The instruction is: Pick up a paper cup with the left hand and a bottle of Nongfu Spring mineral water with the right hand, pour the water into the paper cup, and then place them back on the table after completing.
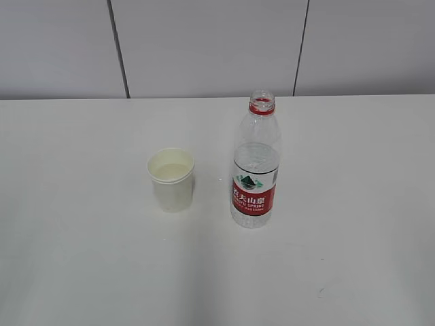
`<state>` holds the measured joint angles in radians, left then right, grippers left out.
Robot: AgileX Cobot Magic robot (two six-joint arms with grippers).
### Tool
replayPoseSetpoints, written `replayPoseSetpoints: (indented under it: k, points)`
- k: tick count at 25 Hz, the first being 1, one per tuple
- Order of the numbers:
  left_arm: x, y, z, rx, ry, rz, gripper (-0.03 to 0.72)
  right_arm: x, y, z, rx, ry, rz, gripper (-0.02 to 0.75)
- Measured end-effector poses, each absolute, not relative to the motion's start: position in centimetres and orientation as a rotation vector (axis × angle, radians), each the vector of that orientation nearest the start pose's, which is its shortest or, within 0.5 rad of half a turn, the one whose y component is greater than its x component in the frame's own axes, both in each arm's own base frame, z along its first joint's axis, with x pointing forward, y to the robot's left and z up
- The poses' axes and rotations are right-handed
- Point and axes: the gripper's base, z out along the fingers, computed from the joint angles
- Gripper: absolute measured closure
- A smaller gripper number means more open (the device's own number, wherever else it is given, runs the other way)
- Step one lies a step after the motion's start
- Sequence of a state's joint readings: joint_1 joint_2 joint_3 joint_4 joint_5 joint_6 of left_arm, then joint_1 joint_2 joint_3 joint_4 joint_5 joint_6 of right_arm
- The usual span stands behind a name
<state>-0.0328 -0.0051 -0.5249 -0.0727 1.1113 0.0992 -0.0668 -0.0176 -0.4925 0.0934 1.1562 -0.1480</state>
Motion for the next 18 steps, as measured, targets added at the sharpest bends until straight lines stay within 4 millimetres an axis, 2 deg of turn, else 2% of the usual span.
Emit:
replayPoseSetpoints:
  k: [18]
  points:
    - [-1.11,-0.56,28.02,0.143,2.058,-0.046,0.228,-1.06,0.85,26.78,-0.097,2.124,-0.014,0.151]
